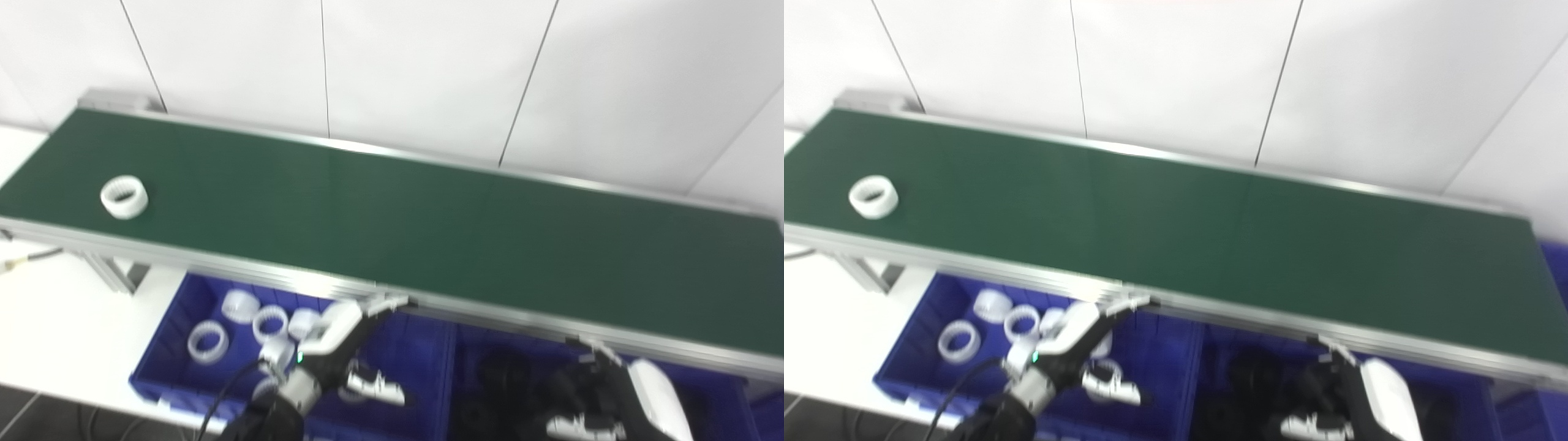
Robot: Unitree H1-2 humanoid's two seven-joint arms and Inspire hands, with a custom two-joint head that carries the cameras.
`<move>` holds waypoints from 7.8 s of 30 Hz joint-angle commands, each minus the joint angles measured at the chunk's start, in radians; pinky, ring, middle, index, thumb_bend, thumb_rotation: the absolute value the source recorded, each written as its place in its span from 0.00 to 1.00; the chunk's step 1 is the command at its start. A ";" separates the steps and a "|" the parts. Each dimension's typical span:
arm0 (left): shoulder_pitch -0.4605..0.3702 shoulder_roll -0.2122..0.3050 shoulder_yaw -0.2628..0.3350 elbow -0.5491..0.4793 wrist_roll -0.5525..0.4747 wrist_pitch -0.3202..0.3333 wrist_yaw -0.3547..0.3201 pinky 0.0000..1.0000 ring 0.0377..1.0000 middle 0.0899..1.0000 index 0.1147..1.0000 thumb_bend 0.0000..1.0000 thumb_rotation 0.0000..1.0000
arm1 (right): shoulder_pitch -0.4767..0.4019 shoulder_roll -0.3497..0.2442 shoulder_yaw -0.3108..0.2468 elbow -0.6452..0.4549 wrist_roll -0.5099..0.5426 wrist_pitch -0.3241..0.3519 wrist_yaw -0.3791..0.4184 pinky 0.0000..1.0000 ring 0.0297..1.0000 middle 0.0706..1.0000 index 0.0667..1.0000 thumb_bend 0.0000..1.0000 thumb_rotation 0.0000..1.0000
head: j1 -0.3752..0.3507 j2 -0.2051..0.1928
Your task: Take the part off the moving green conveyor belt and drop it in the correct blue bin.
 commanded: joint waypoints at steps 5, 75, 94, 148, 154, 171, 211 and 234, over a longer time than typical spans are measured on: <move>-0.015 0.006 -0.013 0.012 0.008 -0.052 0.060 0.89 0.91 0.87 0.84 0.80 0.32 | -0.001 -0.001 -0.003 -0.029 -0.002 -0.021 -0.015 0.59 0.63 0.65 0.79 0.82 0.18 | 0.005 -0.011; -0.354 0.063 0.323 0.242 0.018 0.063 0.430 0.74 0.82 0.87 0.87 0.82 0.31 | -0.038 -0.016 0.000 0.085 0.041 -0.056 -0.063 0.64 0.67 0.67 0.82 0.81 0.18 | 0.048 -0.074; -0.434 0.131 0.306 0.363 0.002 0.254 0.415 0.77 0.87 0.92 0.90 0.84 0.32 | -0.040 -0.018 0.006 0.090 0.045 -0.054 -0.072 0.61 0.66 0.67 0.81 0.81 0.18 | 0.045 -0.075; -0.450 0.140 0.272 0.484 -0.145 0.268 0.460 0.10 0.13 0.42 0.42 0.52 0.00 | -0.029 -0.017 0.014 0.078 0.029 -0.057 -0.083 0.65 0.67 0.67 0.81 0.79 0.22 | 0.036 -0.064; -0.390 0.117 0.298 0.340 -0.172 0.173 0.507 0.16 0.20 0.42 0.42 0.52 0.00 | -0.024 -0.016 0.012 0.069 0.032 -0.059 -0.084 0.62 0.65 0.66 0.81 0.79 0.21 | 0.027 -0.051; -0.140 0.051 0.262 0.067 -0.176 -0.145 0.480 0.23 0.26 0.36 0.44 0.51 0.00 | -0.025 0.008 0.019 0.011 -0.002 -0.023 -0.058 0.62 0.65 0.65 0.80 0.80 0.22 | -0.086 0.044; 0.015 0.196 0.143 0.471 -0.347 -0.320 0.399 0.59 0.67 0.74 0.78 0.74 0.67 | -0.082 0.054 0.031 -0.006 -0.060 0.032 0.017 0.58 0.64 0.65 0.81 0.82 0.44 | -0.241 0.225; -0.027 0.203 0.039 0.017 -0.316 -0.292 0.177 0.74 0.82 0.83 0.78 0.89 0.58 | -0.061 0.088 0.040 -0.024 -0.076 0.048 0.015 0.60 0.64 0.66 0.82 0.84 0.45 | -0.393 0.229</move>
